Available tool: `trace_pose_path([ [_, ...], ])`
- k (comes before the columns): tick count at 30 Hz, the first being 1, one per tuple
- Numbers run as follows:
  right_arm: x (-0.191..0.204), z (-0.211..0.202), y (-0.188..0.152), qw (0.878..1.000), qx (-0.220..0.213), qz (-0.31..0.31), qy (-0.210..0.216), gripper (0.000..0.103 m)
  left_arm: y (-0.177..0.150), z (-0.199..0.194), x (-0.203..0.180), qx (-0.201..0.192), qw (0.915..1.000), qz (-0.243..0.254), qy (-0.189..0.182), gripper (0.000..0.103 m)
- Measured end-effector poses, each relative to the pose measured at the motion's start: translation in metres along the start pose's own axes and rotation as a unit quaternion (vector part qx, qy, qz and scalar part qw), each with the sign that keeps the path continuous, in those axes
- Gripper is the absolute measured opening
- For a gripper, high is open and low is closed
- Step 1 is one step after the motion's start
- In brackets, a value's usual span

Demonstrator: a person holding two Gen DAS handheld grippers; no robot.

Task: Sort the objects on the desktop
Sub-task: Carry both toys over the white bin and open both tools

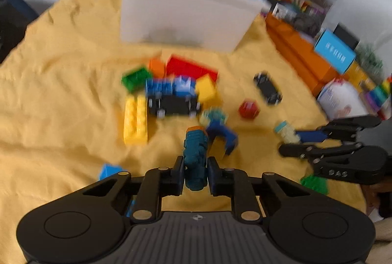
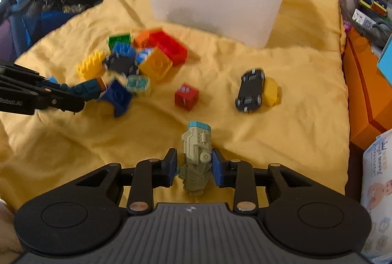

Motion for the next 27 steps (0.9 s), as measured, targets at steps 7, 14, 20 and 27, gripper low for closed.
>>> trace_pose_path([
  [7,-0.021,-0.026,0.059,0.996,-0.086,0.006,-0.016,0.033,0.06,-0.04,-0.016,-0.086,0.9957,0.031,-0.017,0.022],
  [14,-0.048,-0.042,0.127,0.984,-0.176,-0.001,-0.039,0.033,0.134,-0.048,-0.025,-0.165,0.9848,0.055,-0.012,0.022],
  [20,-0.062,-0.023,0.181,0.977,-0.202,-0.001,-0.061,0.034,0.194,-0.026,-0.025,-0.197,0.9785,0.059,0.007,0.022],
  [27,-0.081,0.032,0.216,0.982,-0.165,0.033,-0.081,0.034,0.239,0.025,-0.011,-0.213,0.9746,0.058,0.037,0.022],
])
Point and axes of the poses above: each gripper's, at about its wrist camera, not at the fingertips, and z roughly the way its jaws point, x to its left, y to its top, the point moved 2 cm from there along z, roughly the way its jaws point, and after that the axes turned 5 degrees about -z, right-handed, at the moved point
